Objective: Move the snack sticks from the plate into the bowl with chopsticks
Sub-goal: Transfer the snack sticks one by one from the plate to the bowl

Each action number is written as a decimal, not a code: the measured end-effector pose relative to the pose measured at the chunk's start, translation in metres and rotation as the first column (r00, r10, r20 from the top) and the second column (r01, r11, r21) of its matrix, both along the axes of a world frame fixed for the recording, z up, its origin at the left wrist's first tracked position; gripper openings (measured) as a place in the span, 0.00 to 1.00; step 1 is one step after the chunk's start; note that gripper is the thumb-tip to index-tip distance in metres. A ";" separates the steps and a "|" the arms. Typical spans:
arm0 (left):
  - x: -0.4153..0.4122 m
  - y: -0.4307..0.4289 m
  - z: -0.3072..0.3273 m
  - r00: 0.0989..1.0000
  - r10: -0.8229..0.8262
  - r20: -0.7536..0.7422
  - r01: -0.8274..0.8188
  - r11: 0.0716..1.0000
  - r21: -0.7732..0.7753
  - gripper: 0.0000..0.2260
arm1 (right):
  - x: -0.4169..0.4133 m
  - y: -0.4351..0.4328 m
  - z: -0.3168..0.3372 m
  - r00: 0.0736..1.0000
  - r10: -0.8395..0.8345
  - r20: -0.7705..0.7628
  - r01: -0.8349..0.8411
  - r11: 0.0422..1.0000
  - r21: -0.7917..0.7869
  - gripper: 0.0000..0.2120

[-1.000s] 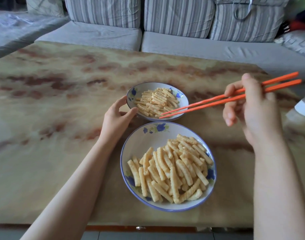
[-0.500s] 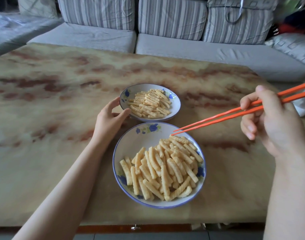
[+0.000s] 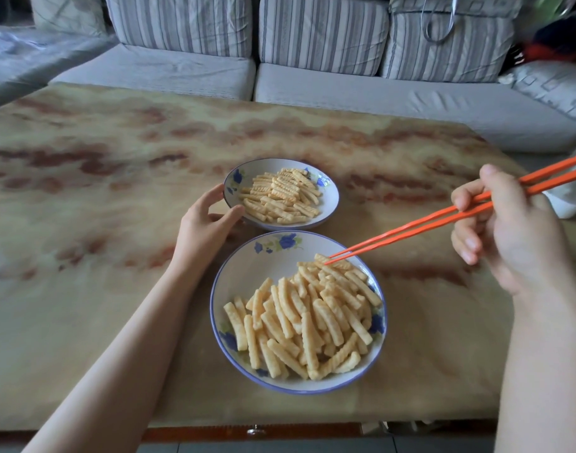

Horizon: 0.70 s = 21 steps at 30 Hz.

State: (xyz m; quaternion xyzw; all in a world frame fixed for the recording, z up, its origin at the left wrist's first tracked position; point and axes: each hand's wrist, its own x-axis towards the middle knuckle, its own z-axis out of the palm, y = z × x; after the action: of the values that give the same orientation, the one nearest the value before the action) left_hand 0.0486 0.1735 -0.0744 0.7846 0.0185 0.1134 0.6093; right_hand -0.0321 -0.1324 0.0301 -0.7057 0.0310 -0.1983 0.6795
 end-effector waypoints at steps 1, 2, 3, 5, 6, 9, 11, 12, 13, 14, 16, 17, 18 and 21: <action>0.000 0.000 0.000 1.000 0.001 -0.002 -0.001 1.000 -0.004 0.20 | 0.000 0.001 0.000 1.000 0.004 -0.006 -0.004 1.000 0.000 0.25; 0.000 0.000 0.000 1.000 0.002 -0.004 -0.002 1.000 -0.010 0.20 | 0.000 0.002 0.000 1.000 0.009 -0.011 -0.009 1.000 -0.004 0.25; -0.001 -0.001 0.001 1.000 0.003 -0.006 -0.003 1.000 -0.018 0.20 | 0.000 0.003 0.000 1.000 0.013 -0.016 -0.014 1.000 -0.011 0.25; -0.001 -0.001 0.001 1.000 0.008 -0.012 -0.008 0.999 -0.031 0.20 | 0.000 0.005 0.000 1.000 0.008 -0.017 -0.009 1.000 -0.011 0.24; -0.001 -0.001 0.002 1.000 0.010 -0.015 -0.010 0.999 -0.034 0.20 | 0.001 0.007 0.000 1.000 0.000 -0.012 0.000 1.000 0.002 0.23; -0.001 -0.001 0.002 1.000 0.013 -0.022 -0.014 0.999 -0.039 0.20 | 0.002 0.010 0.002 0.999 -0.030 0.018 0.029 0.995 0.093 0.27; -0.001 -0.001 0.002 1.000 0.013 -0.022 -0.014 0.999 -0.041 0.20 | 0.004 0.012 0.003 0.997 -0.066 0.049 0.057 0.983 0.175 0.23; -0.001 -0.001 0.002 1.000 0.013 -0.023 -0.014 0.999 -0.042 0.20 | 0.006 0.014 0.004 0.994 -0.091 0.065 0.075 0.974 0.216 0.20; -0.001 -0.001 0.002 1.000 0.013 -0.024 -0.014 0.999 -0.043 0.20 | 0.007 0.017 0.003 0.990 -0.118 0.079 0.094 0.962 0.256 0.19; -0.002 -0.001 0.003 1.000 0.012 -0.024 -0.013 0.999 -0.044 0.20 | 0.009 0.020 0.002 0.985 -0.145 0.093 0.112 0.950 0.292 0.18; -0.002 -0.002 0.003 1.000 0.011 -0.022 -0.012 0.999 -0.041 0.20 | 0.014 0.030 -0.002 0.975 -0.193 0.107 0.151 0.936 0.319 0.18; -0.002 -0.002 0.003 1.000 0.010 -0.021 -0.011 0.999 -0.038 0.20 | 0.017 0.035 -0.005 0.971 -0.214 0.104 0.174 0.936 0.306 0.19; -0.003 -0.002 0.003 1.000 0.010 -0.019 -0.010 0.999 -0.034 0.20 | 0.020 0.040 -0.008 0.968 -0.231 0.099 0.196 0.939 0.282 0.19; -0.002 -0.001 0.003 1.000 0.007 -0.010 -0.007 1.000 -0.027 0.20 | 0.031 0.050 -0.021 0.968 -0.238 0.084 0.219 0.957 0.191 0.21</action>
State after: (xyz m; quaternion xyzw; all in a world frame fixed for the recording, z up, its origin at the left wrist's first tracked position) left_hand 0.0465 0.1727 -0.0719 0.7767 0.0258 0.1116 0.6193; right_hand -0.0011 -0.0821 0.0093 -0.6213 0.0943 -0.3091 0.7139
